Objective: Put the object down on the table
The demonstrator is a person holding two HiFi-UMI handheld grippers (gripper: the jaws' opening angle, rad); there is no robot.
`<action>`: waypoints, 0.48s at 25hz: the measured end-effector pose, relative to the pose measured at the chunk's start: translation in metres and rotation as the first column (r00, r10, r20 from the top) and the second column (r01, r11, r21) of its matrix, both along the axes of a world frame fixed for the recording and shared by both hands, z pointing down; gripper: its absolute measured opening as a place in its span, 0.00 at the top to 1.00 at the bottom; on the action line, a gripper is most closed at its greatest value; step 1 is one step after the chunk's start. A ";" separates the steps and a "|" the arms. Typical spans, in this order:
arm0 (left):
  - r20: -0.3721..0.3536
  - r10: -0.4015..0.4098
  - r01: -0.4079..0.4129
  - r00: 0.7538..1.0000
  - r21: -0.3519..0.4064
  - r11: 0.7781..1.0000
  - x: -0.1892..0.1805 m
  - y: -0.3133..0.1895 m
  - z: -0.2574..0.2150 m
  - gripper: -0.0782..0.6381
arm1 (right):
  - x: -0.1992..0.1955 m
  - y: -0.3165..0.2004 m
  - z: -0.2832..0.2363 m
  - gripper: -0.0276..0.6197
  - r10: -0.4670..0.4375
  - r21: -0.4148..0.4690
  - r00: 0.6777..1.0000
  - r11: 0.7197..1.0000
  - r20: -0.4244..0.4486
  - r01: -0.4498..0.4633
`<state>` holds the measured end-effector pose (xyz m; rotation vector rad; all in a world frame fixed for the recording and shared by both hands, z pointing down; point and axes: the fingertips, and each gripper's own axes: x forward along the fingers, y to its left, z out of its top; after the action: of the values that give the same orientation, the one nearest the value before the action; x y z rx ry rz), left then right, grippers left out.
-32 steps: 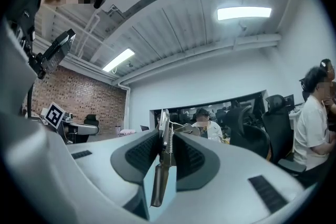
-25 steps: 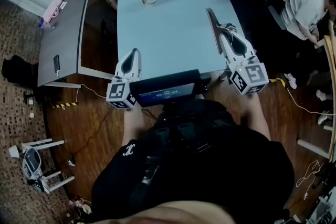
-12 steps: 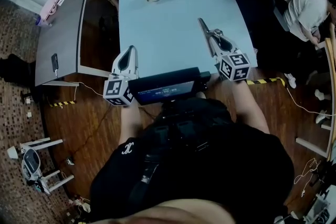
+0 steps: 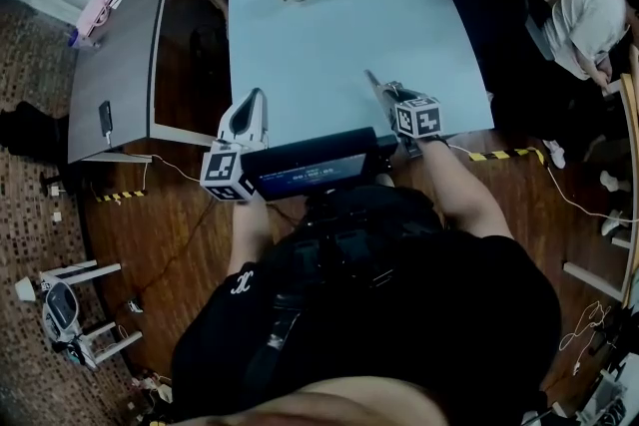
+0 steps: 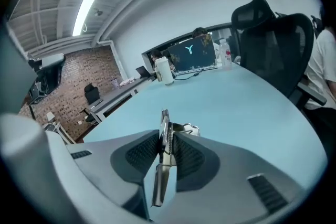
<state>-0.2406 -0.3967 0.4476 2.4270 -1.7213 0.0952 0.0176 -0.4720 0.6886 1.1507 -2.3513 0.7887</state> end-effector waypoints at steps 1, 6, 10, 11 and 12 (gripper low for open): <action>-0.001 -0.001 0.001 1.000 -0.001 1.000 -0.001 0.000 0.000 0.90 | 0.001 0.001 0.007 0.83 -0.002 -0.014 1.000 1.000 -0.014 0.002; -0.004 -0.014 0.013 1.000 -0.007 1.000 -0.007 0.001 0.002 0.90 | 0.002 0.002 0.025 0.83 -0.004 -0.072 0.999 0.997 -0.040 0.001; 0.002 -0.010 0.010 1.000 -0.014 1.000 -0.006 0.001 0.004 0.90 | -0.007 0.007 0.035 0.82 -0.010 -0.109 0.999 0.994 -0.042 0.005; 0.001 -0.010 0.010 1.000 -0.015 1.000 -0.006 0.001 0.004 0.90 | -0.008 0.008 0.039 0.82 -0.016 -0.117 0.998 0.993 -0.054 0.010; 0.000 -0.010 0.010 1.000 -0.015 1.000 -0.005 0.001 0.004 0.90 | -0.008 0.010 0.044 0.82 -0.020 -0.126 0.998 0.992 -0.068 0.012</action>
<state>-0.2456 -0.3958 0.4515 2.4069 -1.7263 0.1066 0.0100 -0.4624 0.7328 1.0876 -2.2184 0.8644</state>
